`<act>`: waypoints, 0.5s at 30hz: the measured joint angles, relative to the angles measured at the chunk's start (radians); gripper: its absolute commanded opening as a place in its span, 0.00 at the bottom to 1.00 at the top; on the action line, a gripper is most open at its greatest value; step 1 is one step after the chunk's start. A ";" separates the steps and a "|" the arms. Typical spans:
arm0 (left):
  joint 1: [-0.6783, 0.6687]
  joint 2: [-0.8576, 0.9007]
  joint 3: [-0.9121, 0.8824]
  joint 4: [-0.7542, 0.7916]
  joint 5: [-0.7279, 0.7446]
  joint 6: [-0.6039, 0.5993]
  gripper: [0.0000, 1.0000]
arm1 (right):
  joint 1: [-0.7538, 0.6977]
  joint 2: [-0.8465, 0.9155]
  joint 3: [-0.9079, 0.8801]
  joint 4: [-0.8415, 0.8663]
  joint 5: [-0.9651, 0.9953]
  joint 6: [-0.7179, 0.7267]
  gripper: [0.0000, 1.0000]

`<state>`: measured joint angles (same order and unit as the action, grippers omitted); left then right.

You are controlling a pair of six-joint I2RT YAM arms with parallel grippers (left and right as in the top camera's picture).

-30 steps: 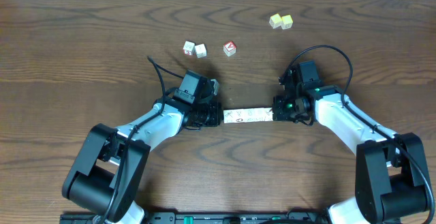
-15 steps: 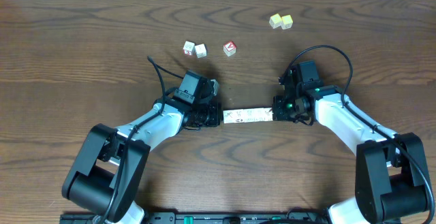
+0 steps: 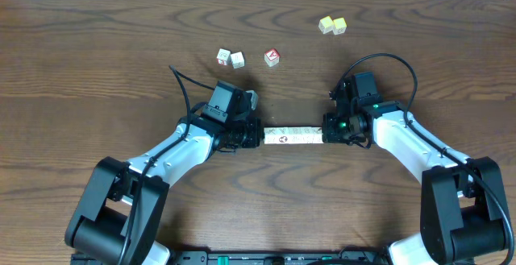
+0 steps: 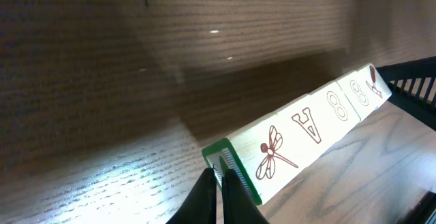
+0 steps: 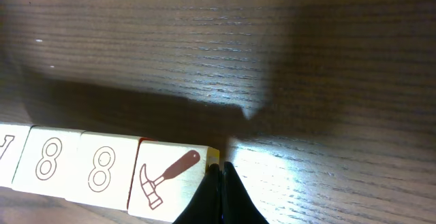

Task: Lift 5 blocks

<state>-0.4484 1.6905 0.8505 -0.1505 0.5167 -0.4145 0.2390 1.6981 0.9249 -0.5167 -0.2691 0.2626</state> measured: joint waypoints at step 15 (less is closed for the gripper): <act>0.002 0.000 0.000 -0.021 -0.005 0.000 0.07 | 0.000 0.000 0.092 -0.051 -0.007 0.000 0.01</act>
<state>-0.4465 1.6901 0.8505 -0.1719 0.5121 -0.4145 0.2390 1.6981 1.0164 -0.5682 -0.2764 0.2630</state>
